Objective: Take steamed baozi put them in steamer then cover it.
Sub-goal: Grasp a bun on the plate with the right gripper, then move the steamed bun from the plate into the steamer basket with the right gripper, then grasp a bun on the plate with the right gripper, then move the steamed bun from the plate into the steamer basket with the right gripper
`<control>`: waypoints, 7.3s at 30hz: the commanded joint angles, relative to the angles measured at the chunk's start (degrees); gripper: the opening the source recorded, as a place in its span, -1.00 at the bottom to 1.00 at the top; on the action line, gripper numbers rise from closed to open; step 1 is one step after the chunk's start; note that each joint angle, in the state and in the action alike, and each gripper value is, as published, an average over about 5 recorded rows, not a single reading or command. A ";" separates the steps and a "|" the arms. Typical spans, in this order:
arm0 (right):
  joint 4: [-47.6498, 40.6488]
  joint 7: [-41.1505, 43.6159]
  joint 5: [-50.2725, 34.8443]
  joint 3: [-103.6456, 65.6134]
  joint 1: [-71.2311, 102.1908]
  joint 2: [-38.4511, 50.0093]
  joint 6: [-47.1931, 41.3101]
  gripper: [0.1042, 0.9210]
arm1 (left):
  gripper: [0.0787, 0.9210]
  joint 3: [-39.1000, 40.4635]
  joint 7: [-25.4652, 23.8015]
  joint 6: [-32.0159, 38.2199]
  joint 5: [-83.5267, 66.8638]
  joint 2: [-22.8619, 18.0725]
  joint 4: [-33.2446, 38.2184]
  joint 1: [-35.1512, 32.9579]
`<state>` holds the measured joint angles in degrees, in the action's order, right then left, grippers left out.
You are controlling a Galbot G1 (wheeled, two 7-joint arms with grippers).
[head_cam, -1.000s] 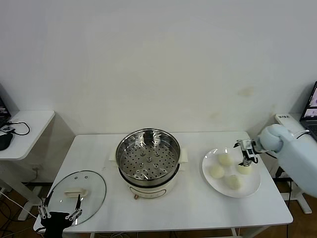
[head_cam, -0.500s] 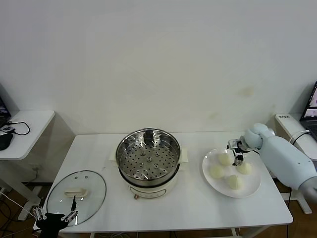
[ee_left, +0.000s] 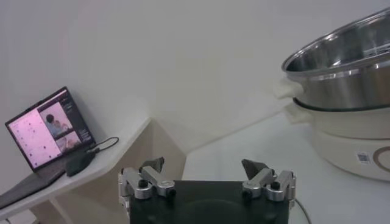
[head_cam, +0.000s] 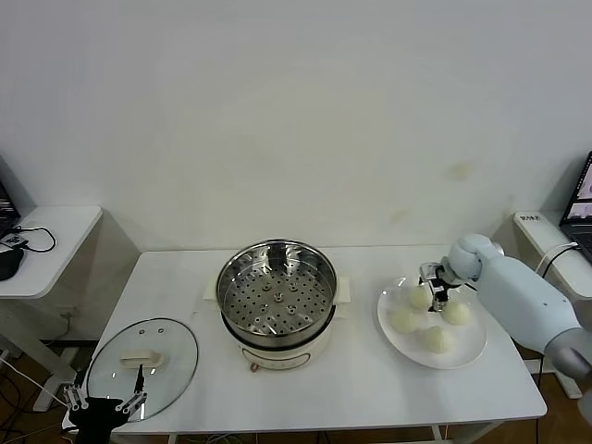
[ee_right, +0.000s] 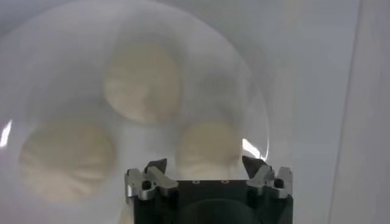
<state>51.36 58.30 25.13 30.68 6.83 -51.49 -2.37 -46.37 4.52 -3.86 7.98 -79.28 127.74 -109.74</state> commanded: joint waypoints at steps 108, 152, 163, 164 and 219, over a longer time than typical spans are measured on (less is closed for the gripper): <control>30.61 1.38 -37.40 42.10 -48.96 -1.62 -1.36 0.76 | 0.77 0.42 -0.99 -0.61 -1.84 3.60 0.05 3.59; 24.65 -1.63 -19.34 22.12 -7.17 11.71 -14.16 0.76 | 0.77 0.61 -1.43 -1.68 -2.21 6.15 -1.98 4.42; 17.19 -1.48 -17.05 19.55 -4.56 6.38 -12.91 0.76 | 0.77 -0.21 -1.41 -1.62 -2.27 5.86 -2.50 4.16; 16.59 -1.53 -16.89 19.31 -4.44 5.91 -12.81 0.76 | 0.77 -0.22 -1.42 -1.62 -2.27 5.85 -2.57 4.19; 36.91 -5.33 -55.03 41.17 -49.53 -5.60 -28.56 0.28 | 0.77 0.18 -1.38 -1.57 -2.43 5.97 -1.89 4.84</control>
<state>85.06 56.38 -17.72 66.87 -35.29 -47.12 -25.56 -46.18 3.14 -5.43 5.55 -73.38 125.87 -104.88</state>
